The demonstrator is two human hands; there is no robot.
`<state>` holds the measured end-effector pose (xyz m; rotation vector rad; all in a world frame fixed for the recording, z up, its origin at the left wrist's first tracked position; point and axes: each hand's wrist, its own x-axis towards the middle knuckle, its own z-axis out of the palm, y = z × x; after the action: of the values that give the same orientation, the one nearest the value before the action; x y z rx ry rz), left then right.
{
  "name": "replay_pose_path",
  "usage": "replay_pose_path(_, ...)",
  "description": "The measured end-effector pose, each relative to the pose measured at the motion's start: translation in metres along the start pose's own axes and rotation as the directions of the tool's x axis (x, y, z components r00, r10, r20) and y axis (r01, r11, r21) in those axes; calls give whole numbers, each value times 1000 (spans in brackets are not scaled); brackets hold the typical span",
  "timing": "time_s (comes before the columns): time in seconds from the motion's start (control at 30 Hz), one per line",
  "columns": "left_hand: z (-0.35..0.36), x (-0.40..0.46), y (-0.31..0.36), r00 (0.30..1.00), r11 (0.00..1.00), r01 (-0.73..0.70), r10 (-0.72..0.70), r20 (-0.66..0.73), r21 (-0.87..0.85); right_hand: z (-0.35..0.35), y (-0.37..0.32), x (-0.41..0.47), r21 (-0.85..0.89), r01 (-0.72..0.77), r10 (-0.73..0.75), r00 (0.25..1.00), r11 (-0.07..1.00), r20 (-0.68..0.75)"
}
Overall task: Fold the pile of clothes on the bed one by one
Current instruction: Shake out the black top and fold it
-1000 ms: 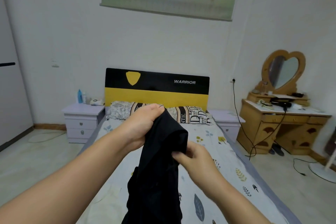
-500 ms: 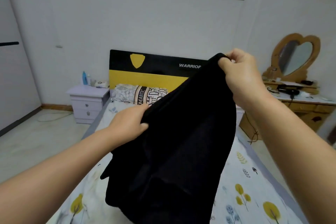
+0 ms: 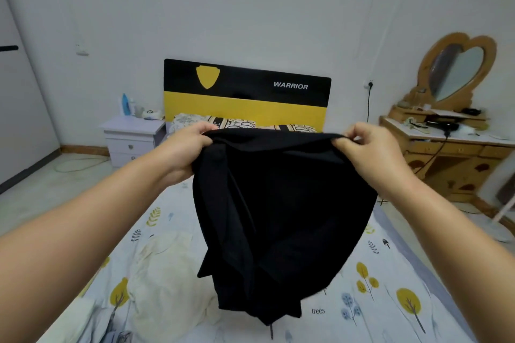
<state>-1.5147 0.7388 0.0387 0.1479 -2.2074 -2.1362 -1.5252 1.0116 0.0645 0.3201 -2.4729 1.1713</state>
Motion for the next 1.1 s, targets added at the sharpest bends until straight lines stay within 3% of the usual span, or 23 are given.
replay_pose_path(0.07,3,0,1,996,994,9,1,89,-111,6,19,-13,-32,-41,44,995,999,88)
replay_pose_path(0.1,3,1,0,993,997,-20,29,117,-79,9,28,-20,-54,-63,70,987,997,145)
replay_pose_path(0.13,3,1,-1,989,998,-58,54,140,28,11,38,-26,-74,-84,98,973,994,208)
replay_pose_path(0.17,3,2,-5,983,962,-114,73,169,247,13,47,-31,-92,-104,125,953,990,275)
replay_pose_path(0.2,2,3,-12,976,818,-176,74,203,547,15,56,-35,-122,-119,155,925,985,346)
replay_pose_path(0.23,1,6,-21,973,530,-225,86,212,817,18,65,-39,-178,-127,190,894,976,406)
replay_pose_path(0.27,1,8,-30,960,199,-263,146,237,944,23,75,-41,-258,-123,231,864,958,448)
replay_pose_path(0.3,2,10,-38,941,-14,-279,195,276,960,27,83,-44,-344,-105,268,843,933,467)
replay_pose_path(0.33,1,11,-43,929,-81,-291,214,302,953,32,92,-45,-431,-71,289,837,899,464)
replay_pose_path(0.4,-2,14,-45,935,52,-328,160,316,943,40,105,-50,-543,-23,294,860,839,417)
replay_pose_path(0.5,-10,21,-34,957,405,-277,36,288,871,52,124,-57,-575,-101,346,876,812,335)
replay_pose_path(0.6,-18,23,-17,975,625,-224,158,159,748,63,136,-65,-575,-161,366,893,802,262)
replay_pose_path(0.77,-18,29,-3,956,784,-200,288,-59,588,82,147,-78,-479,-272,378,915,835,138)
replay_pose_path(0.83,-20,30,2,959,908,-171,242,-146,382,88,154,-83,-448,-323,407,907,834,104)
replay_pose_path(0.9,-21,29,9,972,977,-168,186,-145,131,94,162,-89,-432,-354,430,898,830,90)
replay_pose_path(1.0,-22,28,16,976,983,-163,149,-158,-85,102,174,-97,-415,-380,444,894,827,66)
replay_pose_path(1.1,-23,30,15,976,976,-155,128,-177,-150,107,182,-97,-159,-548,553,833,821,-13)
